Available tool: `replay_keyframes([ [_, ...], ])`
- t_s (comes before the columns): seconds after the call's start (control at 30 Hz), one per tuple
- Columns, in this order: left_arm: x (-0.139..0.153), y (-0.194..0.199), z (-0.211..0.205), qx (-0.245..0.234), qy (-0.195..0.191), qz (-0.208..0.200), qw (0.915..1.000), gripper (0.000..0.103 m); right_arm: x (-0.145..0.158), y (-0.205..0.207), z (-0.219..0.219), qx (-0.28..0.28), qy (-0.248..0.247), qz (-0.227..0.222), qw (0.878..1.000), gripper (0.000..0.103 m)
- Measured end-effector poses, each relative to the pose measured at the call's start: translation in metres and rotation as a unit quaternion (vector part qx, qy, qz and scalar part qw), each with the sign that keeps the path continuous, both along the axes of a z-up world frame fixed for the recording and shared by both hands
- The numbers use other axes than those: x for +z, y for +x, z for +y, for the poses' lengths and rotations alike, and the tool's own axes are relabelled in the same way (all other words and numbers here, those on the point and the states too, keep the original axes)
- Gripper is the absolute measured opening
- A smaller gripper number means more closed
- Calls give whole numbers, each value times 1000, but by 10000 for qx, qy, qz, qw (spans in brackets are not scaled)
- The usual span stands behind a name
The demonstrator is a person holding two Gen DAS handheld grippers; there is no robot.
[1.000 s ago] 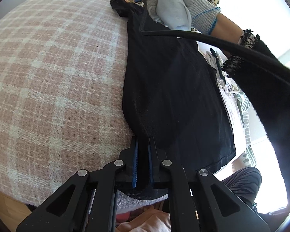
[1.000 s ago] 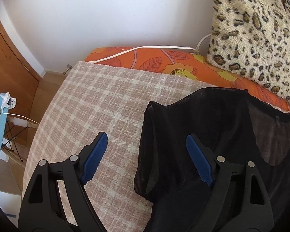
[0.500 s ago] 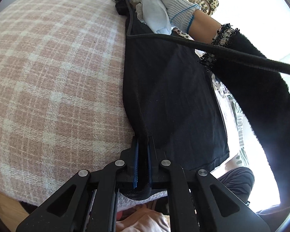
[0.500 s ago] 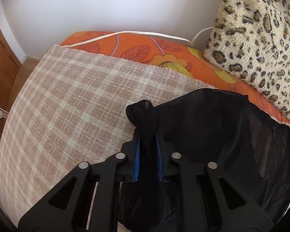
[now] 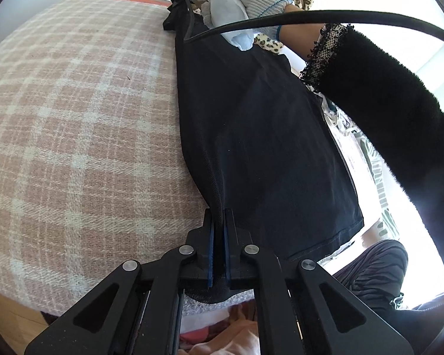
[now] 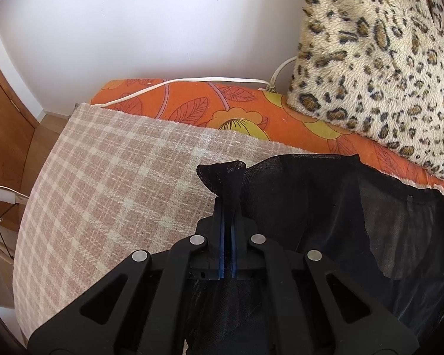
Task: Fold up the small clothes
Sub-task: 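Fold the held side edge lengthwise over the shirt with both grippers, then release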
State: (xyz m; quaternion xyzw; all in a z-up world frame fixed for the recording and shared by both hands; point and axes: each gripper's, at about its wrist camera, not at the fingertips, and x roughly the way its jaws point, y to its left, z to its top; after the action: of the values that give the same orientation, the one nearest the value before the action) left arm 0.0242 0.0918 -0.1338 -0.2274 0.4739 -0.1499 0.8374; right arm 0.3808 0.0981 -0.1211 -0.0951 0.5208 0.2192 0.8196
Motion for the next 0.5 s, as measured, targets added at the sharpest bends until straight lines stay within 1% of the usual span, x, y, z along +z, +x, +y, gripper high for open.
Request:
replay_keyframes([
  [0.2,21,1,-18,-262,89,-481,9985,3,17,5,-21,-38,171,-85,9998,3],
  [0.33,22,5,-33,-455,37,-488,9978,3,29,12,-44,-174,236,-133,9995,3],
  [0.5,23,11,-55,-703,85,-532,9961,3,38,21,-72,-284,273,-186,9990,3],
])
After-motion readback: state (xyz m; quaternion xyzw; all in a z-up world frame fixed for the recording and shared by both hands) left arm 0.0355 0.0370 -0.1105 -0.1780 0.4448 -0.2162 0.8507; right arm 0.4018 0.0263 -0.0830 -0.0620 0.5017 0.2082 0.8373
